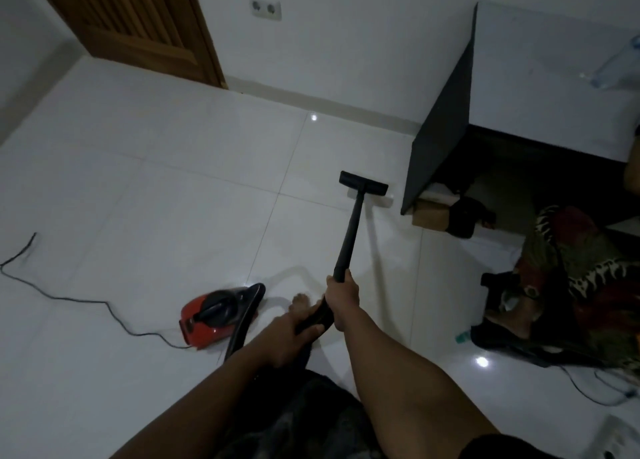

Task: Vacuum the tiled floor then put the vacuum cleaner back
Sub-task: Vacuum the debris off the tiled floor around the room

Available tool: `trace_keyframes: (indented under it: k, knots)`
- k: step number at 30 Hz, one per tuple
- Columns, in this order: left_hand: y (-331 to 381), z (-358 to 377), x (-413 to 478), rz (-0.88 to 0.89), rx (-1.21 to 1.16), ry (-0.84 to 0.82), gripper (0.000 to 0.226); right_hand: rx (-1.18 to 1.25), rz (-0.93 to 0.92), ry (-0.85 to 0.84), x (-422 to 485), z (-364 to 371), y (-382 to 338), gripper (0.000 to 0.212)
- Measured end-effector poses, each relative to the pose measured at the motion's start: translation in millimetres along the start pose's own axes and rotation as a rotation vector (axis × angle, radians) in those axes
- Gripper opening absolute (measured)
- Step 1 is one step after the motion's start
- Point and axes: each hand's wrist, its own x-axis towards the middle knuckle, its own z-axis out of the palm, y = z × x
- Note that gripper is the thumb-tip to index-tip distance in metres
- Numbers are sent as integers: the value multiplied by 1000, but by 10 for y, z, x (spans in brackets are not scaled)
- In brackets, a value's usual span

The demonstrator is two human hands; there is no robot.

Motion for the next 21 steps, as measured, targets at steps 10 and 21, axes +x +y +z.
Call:
trace_keyframes:
  k: [10, 21]
  knots:
    - [-467, 1358, -1529, -52, -192, -76, 52, -50, 44, 10, -1275, -263, 1757, 59]
    - [-1414, 2502, -3020, -117, -179, -206, 53, -32, 79, 51, -2432, -38, 3716, 59]
